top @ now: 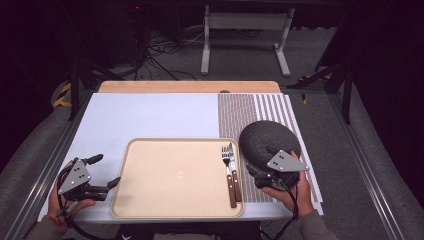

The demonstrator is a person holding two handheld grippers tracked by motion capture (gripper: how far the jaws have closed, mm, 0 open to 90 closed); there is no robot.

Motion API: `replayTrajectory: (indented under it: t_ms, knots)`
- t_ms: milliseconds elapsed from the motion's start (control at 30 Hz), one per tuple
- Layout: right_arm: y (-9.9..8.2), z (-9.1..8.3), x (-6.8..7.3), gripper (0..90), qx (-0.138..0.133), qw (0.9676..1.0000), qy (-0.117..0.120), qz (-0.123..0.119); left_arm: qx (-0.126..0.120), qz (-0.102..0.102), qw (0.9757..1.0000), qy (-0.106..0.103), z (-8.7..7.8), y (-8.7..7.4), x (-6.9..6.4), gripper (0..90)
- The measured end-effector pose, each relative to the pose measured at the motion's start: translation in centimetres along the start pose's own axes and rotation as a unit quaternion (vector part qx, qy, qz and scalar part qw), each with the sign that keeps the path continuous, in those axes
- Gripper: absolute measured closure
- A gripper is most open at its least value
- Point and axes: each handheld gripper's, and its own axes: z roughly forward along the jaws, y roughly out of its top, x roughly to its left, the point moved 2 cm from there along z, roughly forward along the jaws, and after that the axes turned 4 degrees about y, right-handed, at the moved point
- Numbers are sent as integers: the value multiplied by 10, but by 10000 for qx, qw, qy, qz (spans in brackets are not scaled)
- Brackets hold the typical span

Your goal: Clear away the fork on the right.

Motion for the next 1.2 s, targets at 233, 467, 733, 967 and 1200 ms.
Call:
replayTrajectory:
  t_ms: [233, 467, 733, 967, 1200]
  knots:
    - [-6, -12, -6, 181, -131, 9996, -254, 14, 28, 29, 10000, -2, -1, 0, 0, 87]
    - [-16, -19, -13, 175, -43, 9993, -343, 127, 26, 41, 10000, 1, 0, 0, 0, 87]
    - [-28, -29, -21, 181, -10, 9975, -691, 134, 38, -36, 10000, 3, 0, 0, 1, 87]
    - [-42, -34, -27, 202, 114, 9973, -689, 238, 55, -21, 10000, -6, 2, -1, 2, 87]
    - [-53, -40, -30, 218, 227, 9980, -559, 205, 64, -70, 9999, -39, 3, -1, 1, 87]
